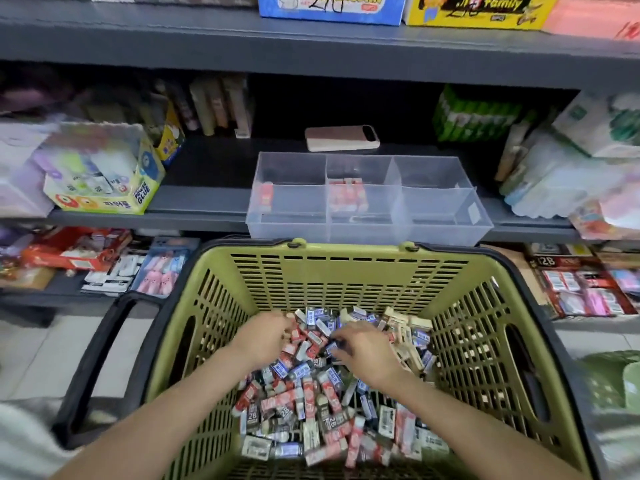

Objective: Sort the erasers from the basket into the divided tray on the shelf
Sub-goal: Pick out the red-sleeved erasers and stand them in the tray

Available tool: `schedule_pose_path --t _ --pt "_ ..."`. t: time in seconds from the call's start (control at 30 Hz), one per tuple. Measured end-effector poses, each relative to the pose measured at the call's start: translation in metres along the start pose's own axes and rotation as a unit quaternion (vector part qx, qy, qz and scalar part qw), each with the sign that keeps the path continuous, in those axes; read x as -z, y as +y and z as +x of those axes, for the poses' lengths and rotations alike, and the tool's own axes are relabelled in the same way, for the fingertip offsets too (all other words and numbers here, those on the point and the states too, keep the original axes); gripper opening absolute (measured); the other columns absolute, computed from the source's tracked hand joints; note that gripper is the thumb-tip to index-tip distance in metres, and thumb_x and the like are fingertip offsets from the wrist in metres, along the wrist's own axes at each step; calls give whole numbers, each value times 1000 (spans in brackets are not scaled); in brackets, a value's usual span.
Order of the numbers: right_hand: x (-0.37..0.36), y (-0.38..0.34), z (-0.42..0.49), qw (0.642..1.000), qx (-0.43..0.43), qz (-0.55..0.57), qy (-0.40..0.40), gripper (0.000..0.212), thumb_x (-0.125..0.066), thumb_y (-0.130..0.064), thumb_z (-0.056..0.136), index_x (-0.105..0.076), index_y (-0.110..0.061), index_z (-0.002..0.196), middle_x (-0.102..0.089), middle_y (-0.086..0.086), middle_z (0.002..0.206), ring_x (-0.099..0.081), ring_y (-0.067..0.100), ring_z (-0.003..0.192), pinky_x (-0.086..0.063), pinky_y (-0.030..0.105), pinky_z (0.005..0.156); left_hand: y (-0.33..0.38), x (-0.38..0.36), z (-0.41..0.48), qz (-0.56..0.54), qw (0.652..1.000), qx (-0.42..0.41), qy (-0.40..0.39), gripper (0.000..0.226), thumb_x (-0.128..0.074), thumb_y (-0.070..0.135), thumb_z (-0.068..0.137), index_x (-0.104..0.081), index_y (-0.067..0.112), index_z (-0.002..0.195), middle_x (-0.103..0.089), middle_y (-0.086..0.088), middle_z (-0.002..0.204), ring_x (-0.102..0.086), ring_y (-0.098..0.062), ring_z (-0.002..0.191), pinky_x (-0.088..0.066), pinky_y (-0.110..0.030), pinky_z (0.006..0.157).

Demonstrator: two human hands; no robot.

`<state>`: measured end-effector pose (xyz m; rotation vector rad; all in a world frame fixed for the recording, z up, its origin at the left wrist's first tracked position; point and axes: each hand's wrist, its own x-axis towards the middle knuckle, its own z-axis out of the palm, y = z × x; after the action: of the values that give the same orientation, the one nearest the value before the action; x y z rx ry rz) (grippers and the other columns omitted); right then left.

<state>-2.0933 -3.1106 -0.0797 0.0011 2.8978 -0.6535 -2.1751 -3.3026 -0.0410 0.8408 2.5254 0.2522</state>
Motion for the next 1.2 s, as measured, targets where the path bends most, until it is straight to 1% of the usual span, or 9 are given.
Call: schedule_pose_path --t 0.13,0.3,0.57,0.63,0.73,0.77,0.9,1.03,1.2 --pt "-18 -18 19 994 29 -96 -39 42 -57 -44 88 -58 -14 117 -57 1 115 -47 19 110 -50 36 85 -21 -23 6 -40 997 45 -43 37 -69 18 85 -62 16 120 -58 0 119 -55 -16 110 -42 -25 95" --pt "-24 -14 28 987 37 -136 -71 45 -56 -50 85 -64 -12 108 -53 3 109 -47 20 105 -51 35 82 -22 -31 8 -183 975 123 -16 22 -73 23 82 -62 12 98 -57 1 99 -55 -13 94 -39 -16 69" --pt "-19 -6 15 999 -8 -29 -40 36 -49 -45 93 -66 -18 110 -50 -4 101 -44 16 104 -42 27 85 -1 -16 2 -120 970 203 -52 16 -47 10 96 -57 -1 104 -61 -12 97 -58 -23 86 -50 -34 79" --pt "-9 -12 9 994 -70 86 -3 34 -52 -41 92 -68 -16 108 -50 -5 93 -47 16 98 -42 28 81 6 -4 -4 -314 912 262 -14 6 -48 1 94 -48 5 98 -61 -13 92 -57 -23 79 -52 -37 75" --pt "13 -33 -2 937 -81 339 -2 24 -61 -33 88 -72 -18 104 -52 -3 80 -48 3 75 -38 21 68 25 14 -17 -670 668 321 -41 9 -51 -2 93 -49 2 100 -65 -13 87 -61 -21 75 -55 -32 72" --pt "18 -42 -6 924 -61 377 -7 20 -62 -31 88 -72 -21 103 -52 -3 77 -45 -4 67 -36 16 64 31 17 -20 -715 627 303 -51 11 -54 1 91 -53 1 102 -64 -10 83 -59 -18 71 -53 -29 70" --pt "25 -60 -13 944 -2 331 11 17 -66 -26 86 -72 -20 101 -49 -13 72 -42 -1 64 -34 17 61 45 11 -29 -730 646 224 5 27 -69 19 81 -52 6 99 -59 -4 76 -52 -13 63 -43 -24 61" --pt "24 -51 -8 942 15 331 -52 30 -71 -33 80 -64 -43 107 -62 -21 95 -51 -11 79 -46 23 76 44 17 -31 -699 646 289 104 14 -53 14 95 -53 0 93 -56 -10 79 -54 -19 70 -50 -32 68" --pt "-6 -17 -6 979 65 -64 -180 65 -67 -52 75 -52 -21 130 -58 -4 123 -46 15 114 -35 33 99 34 37 -34 -741 611 263 95 8 -62 6 88 -55 3 88 -57 -5 71 -54 -16 65 -56 -36 78"
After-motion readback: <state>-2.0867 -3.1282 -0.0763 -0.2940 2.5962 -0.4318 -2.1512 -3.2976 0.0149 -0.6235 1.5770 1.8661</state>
